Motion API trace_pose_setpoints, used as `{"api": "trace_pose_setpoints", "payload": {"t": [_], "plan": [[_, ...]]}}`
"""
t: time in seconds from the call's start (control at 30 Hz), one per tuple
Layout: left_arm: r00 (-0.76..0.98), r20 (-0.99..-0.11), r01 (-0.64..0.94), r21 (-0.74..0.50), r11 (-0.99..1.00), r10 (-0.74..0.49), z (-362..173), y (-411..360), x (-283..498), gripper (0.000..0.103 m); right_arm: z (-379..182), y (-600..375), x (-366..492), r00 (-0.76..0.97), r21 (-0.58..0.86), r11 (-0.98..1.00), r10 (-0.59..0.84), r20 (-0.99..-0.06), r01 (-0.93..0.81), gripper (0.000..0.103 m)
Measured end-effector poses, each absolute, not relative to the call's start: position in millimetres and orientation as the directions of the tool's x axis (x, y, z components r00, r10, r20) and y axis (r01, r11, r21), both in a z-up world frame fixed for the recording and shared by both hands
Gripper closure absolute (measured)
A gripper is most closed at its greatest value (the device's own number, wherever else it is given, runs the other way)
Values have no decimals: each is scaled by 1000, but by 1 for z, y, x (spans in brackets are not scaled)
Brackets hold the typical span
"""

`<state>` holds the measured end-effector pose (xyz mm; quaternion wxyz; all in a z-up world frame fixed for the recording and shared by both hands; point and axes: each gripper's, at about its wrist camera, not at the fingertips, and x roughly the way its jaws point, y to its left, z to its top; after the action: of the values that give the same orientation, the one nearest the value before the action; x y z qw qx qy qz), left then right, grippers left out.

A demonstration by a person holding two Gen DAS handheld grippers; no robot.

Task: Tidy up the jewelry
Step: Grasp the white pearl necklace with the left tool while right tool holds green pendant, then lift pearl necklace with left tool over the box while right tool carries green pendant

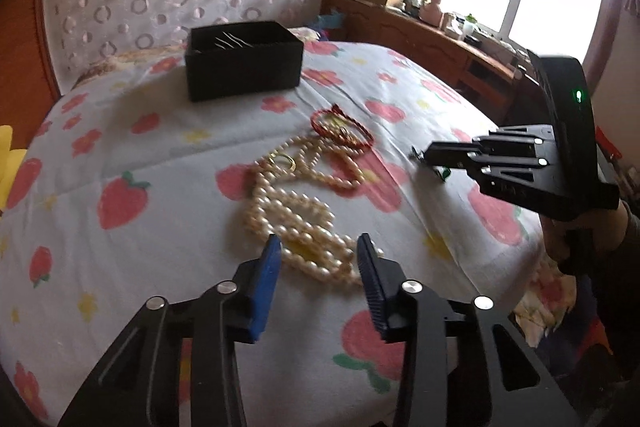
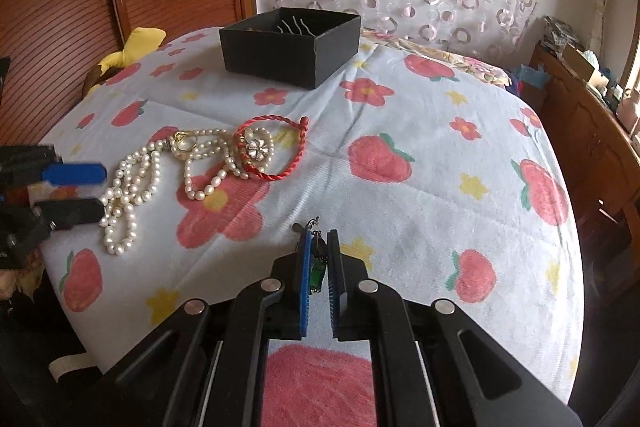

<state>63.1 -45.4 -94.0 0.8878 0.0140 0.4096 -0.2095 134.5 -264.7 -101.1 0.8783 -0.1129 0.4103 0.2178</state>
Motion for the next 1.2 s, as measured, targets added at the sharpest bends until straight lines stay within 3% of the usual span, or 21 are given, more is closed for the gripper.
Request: {"api": "trace_pose_setpoints", "payload": {"t": [0.27,0.33,0.37,0.83,0.97,1.1,1.2], "plan": [[569,-736,398,-143,906,-366,-96,-53,63,69,-103,-268,135,566,7,884,305,-766,-468,93],[584,-738,394,-107,913,-338,-96,-54,63,83,-103,-269,135,567,8,884,307,-765,-467,93],[583,-741,394,-101,914,-333,-97,-54,64,96,-103,-269,135,566,9,884,307,-765,-467,93],[638,-715,301,-110,947,-286,-75,1,71,96,-103,-269,135,567,8,884,306,-765,-468,93],[671,-670,315,-133,940,-319,-56,5,67,96,-103,-269,135,565,9,884,307,-766,-468,92],[705,-619,340,-133,931,-346,-28,3,68,96,-104,-266,134,553,20,878,319,-770,-478,83],[730,-579,355,-132,926,-362,-6,1,71,96,-103,-263,133,557,4,877,309,-771,-480,82]]}}
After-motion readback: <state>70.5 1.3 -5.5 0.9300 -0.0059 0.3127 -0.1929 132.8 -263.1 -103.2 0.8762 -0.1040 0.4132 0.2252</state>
